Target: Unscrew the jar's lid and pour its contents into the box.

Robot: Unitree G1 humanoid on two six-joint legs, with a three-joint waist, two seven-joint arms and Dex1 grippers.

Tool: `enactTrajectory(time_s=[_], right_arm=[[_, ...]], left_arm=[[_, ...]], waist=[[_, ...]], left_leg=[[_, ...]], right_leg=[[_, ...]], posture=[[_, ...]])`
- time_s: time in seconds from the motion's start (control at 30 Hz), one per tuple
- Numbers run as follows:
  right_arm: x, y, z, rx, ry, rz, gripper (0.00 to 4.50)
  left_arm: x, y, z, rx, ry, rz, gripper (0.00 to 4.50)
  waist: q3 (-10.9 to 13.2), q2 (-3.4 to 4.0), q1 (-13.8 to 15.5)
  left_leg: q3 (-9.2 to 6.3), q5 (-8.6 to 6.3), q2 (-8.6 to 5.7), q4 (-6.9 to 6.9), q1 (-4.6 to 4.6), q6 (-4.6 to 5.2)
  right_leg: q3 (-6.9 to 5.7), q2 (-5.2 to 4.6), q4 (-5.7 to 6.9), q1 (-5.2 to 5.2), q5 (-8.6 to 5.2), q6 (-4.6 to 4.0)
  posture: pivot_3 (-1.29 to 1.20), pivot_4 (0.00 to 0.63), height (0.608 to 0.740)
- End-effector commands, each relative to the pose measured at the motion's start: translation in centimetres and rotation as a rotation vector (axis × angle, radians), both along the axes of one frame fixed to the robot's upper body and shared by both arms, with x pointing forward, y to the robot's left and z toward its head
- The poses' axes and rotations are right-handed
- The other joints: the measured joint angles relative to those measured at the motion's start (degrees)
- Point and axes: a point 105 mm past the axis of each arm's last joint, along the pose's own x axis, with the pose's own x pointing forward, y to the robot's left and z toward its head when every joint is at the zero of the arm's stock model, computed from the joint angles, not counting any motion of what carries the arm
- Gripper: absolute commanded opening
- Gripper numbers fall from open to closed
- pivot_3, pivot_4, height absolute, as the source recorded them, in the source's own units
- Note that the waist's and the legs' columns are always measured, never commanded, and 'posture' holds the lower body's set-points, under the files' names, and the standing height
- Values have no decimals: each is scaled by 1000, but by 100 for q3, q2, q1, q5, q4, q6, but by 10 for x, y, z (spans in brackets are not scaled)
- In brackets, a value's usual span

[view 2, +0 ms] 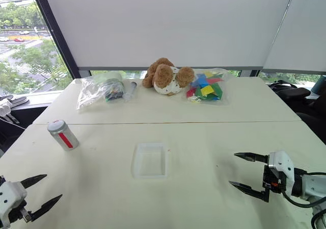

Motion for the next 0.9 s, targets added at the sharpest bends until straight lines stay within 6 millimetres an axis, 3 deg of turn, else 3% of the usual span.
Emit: enactTrajectory(time_s=[0.03, 0.13, 0.27, 0.43, 0.53, 0.63, 0.9], right_arm=[[5, 7, 6, 26, -39, 20, 4500], [12, 22, 14, 95, -77, 53, 4500], [29, 74, 49, 329, -270, 149, 4500], [38, 115, 78, 508, -271, 266, 4500], [41, 128, 83, 497, -298, 319, 4500], [42, 133, 81, 470, -294, 352, 4500], [46, 130, 76, 422, -278, 354, 4500]], left_arm=[[1, 3, 13, -12, -64, 39, 4453], [1, 7, 19, -69, -93, 111, 4453], [-12, 29, 32, -295, -226, 390, 4453], [-45, 54, 17, -413, -348, 765, 4453], [-49, 42, 5, -440, -335, 824, 4453], [-38, 27, 4, -499, -314, 856, 4453], [25, -28, 29, -463, -372, 820, 4453]], waist=[[0, 0, -1], [1, -1, 2], [5, -7, -104], [7, -8, -103], [6, -20, -48], [4, -24, 60], [1, -23, 154]], left_leg=[[0, 0, 0, 1, 0, 0], [0, 0, 0, 4, 1, 0], [-1, 0, 8, 5, 2, 0], [-4, 0, 7, 5, 0, -1], [-2, -1, 1, 12, -1, -2], [-4, -1, 0, 24, -1, -3], [2, 0, -1, 28, 0, -3]], right_leg=[[0, 0, 0, 0, 1, 1], [0, 1, 1, 3, 3, 5], [2, 6, 6, -1, 6, 9], [1, 8, 5, -2, 8, 14], [1, 9, 0, 2, 17, 27], [0, 16, -3, 12, 20, 24], [-2, 29, -2, 12, 28, 26]], posture=[[0, 150, 740], [0, 150, 740], [0, 150, 740], [0, 150, 740], [0, 150, 740], [0, 150, 740], [0, 150, 740]])
